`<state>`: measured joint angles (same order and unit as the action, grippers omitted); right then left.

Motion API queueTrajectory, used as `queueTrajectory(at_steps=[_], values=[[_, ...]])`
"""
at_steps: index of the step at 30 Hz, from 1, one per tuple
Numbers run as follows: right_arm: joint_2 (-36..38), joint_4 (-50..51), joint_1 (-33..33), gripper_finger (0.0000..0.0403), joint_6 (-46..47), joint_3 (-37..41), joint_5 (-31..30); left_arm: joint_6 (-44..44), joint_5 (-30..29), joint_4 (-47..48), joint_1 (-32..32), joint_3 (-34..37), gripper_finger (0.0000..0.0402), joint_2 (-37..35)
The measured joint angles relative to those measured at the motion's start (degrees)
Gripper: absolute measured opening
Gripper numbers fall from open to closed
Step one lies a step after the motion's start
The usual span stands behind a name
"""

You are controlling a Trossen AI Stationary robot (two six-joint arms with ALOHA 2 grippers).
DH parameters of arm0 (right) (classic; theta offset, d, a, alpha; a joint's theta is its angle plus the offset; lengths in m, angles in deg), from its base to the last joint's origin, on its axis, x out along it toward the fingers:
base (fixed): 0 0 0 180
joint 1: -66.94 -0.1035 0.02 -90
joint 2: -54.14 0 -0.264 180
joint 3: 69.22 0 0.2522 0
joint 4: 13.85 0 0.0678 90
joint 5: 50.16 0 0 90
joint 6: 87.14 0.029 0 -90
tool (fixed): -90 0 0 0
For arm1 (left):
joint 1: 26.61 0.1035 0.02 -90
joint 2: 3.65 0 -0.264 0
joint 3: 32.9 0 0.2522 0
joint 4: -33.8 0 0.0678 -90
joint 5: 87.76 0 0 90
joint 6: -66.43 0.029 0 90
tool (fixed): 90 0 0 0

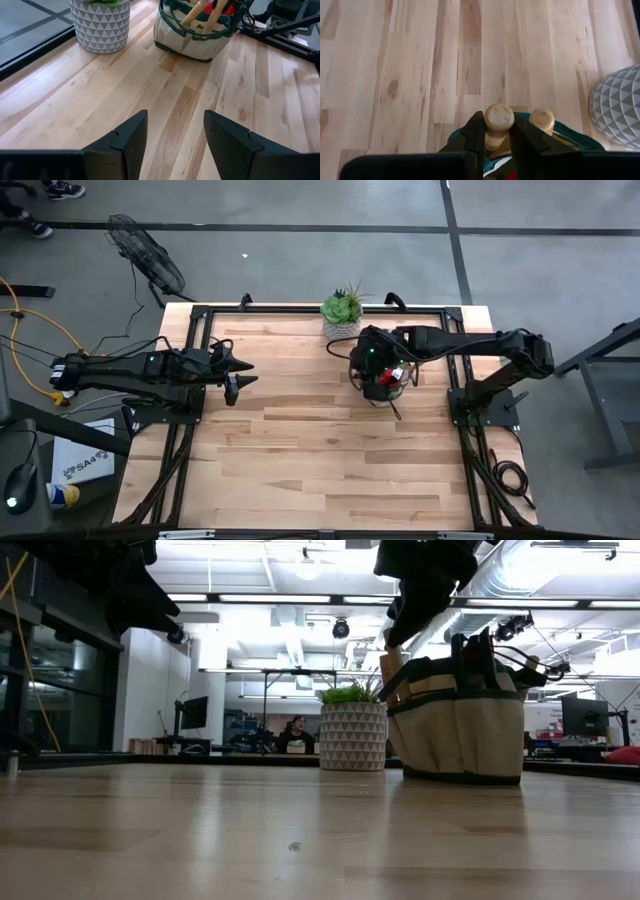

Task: Pick & Place Garden tools in Gardening bag
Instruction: Return to Home Position

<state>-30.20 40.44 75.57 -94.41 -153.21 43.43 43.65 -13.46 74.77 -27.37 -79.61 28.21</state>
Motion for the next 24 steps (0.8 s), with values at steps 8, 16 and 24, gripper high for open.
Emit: queueTrajectory(at_steps=[8, 16, 24], values=[[1.83, 0.23, 0.36, 0.0050, -2.49, 0.00, 0.91, -0.39, 0.03, -0.01, 0.00, 0.01, 0.0189, 0.00], [2.69, 5.36, 2.94, 0.0050, -7.24, 0.00, 5.64, -0.15, 4.38, -0.08, 0.00, 0.04, 0.0189, -0.02], [2.69, 6.80, 4.47, 0.0050, -9.70, 0.00, 5.73, 0.02, 5.53, -1.52, 0.00, 0.04, 0.0189, -0.77]])
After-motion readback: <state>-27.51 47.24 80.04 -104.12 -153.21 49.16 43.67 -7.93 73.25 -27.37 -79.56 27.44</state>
